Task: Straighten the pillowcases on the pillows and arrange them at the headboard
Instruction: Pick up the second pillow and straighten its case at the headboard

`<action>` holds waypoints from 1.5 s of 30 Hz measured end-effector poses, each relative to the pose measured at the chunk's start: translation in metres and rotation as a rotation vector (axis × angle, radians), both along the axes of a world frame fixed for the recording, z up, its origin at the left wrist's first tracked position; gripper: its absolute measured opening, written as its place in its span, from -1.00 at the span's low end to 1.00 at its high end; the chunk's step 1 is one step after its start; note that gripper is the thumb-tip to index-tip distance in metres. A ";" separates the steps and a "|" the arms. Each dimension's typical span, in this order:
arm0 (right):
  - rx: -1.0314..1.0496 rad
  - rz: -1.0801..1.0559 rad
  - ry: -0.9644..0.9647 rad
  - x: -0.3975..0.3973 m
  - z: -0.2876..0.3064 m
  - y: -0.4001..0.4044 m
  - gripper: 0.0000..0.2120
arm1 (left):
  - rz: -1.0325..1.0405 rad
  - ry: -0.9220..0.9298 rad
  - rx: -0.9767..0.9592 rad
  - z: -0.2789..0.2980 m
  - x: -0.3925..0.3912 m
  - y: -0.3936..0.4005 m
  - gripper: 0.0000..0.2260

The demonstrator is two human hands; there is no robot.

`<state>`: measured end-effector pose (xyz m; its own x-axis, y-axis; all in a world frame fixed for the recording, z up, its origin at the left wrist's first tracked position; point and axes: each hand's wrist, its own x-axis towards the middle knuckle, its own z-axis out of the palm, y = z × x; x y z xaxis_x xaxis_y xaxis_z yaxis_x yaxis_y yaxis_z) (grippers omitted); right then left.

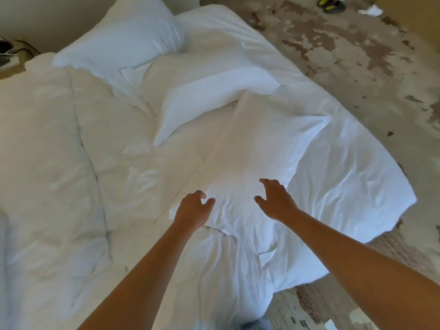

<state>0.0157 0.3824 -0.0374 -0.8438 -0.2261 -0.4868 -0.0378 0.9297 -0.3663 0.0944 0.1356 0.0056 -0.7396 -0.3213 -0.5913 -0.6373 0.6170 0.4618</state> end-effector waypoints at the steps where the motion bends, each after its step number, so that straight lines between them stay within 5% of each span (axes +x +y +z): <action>1: -0.013 -0.011 -0.006 -0.018 -0.010 -0.003 -0.27 | 0.010 -0.017 -0.009 -0.010 -0.012 0.000 -0.56; 5: 0.022 -0.046 -0.040 -0.075 -0.051 -0.019 0.10 | 0.043 -0.037 -0.043 -0.053 -0.060 -0.006 -0.48; 11: 0.028 -0.144 -0.047 -0.100 -0.129 -0.017 0.33 | 0.108 -0.089 -0.039 -0.138 -0.117 -0.027 -0.30; 16: 0.042 -0.120 -0.088 -0.112 -0.162 -0.010 0.31 | 0.162 -0.144 -0.042 -0.185 -0.141 -0.040 -0.02; 20: 0.045 -0.111 -0.102 -0.115 -0.170 -0.015 0.30 | 0.098 -0.127 -0.211 -0.205 -0.144 -0.040 0.05; 27: 0.051 -0.114 -0.117 -0.115 -0.173 -0.018 0.28 | 0.167 -0.211 -0.138 -0.212 -0.146 -0.040 0.16; 37: 0.092 -0.091 -0.100 -0.110 -0.167 -0.003 0.30 | 0.208 -0.153 -0.096 -0.182 -0.138 -0.024 -0.06; 45: 0.039 -0.122 -0.152 -0.101 -0.102 0.027 0.28 | 0.033 0.092 -0.128 -0.095 -0.107 0.012 -0.44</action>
<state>-0.0852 0.4089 -0.1397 -0.7800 -0.1050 -0.6169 0.1289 0.9377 -0.3226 -0.0126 0.1472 -0.0893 -0.7764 -0.4146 -0.4746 -0.6169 0.6540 0.4378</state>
